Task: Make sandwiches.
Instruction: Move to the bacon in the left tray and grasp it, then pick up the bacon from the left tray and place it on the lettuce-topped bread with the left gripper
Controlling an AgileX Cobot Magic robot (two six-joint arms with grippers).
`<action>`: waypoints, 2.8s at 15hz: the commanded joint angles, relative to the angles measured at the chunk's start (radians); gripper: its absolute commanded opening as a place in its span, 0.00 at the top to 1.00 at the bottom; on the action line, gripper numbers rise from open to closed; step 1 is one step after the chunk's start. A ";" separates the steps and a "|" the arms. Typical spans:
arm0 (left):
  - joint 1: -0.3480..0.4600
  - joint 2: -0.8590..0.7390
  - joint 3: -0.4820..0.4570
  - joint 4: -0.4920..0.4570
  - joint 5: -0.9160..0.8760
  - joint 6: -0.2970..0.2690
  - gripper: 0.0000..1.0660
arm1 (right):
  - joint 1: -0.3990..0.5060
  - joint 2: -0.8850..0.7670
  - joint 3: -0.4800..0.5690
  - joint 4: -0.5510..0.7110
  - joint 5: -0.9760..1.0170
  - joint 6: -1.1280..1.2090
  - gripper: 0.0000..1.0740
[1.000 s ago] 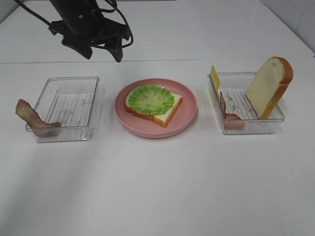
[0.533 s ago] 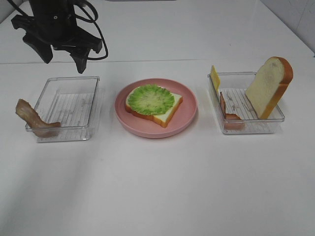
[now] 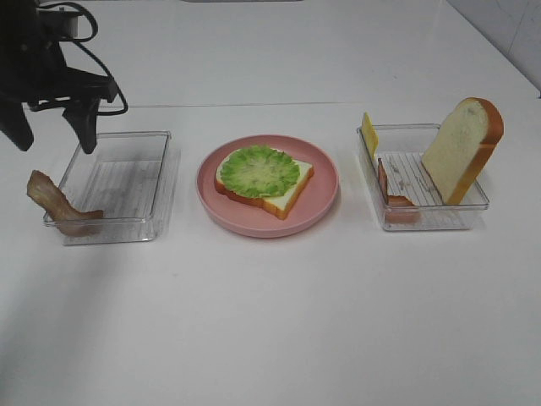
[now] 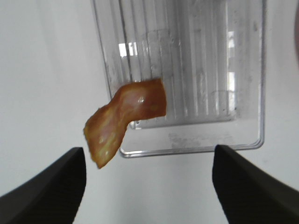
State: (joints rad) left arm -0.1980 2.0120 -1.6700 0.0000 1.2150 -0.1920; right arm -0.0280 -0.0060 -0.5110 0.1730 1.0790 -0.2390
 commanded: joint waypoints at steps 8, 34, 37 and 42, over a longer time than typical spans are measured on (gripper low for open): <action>0.112 -0.025 0.171 -0.020 -0.105 -0.019 0.33 | -0.007 -0.011 0.003 0.003 -0.003 -0.004 0.32; 0.112 -0.015 0.056 -0.384 -0.206 0.129 1.00 | -0.007 -0.011 0.003 0.003 -0.003 -0.004 0.32; 0.112 -0.013 0.056 -0.729 -0.316 0.322 1.00 | -0.007 -0.011 0.003 0.003 -0.003 -0.004 0.32; 0.018 0.010 0.056 -1.047 -0.434 0.524 1.00 | -0.007 -0.011 0.003 0.003 -0.003 -0.004 0.32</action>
State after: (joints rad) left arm -0.1730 2.0150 -1.6100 -1.0180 0.7930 0.3110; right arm -0.0280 -0.0060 -0.5110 0.1730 1.0790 -0.2390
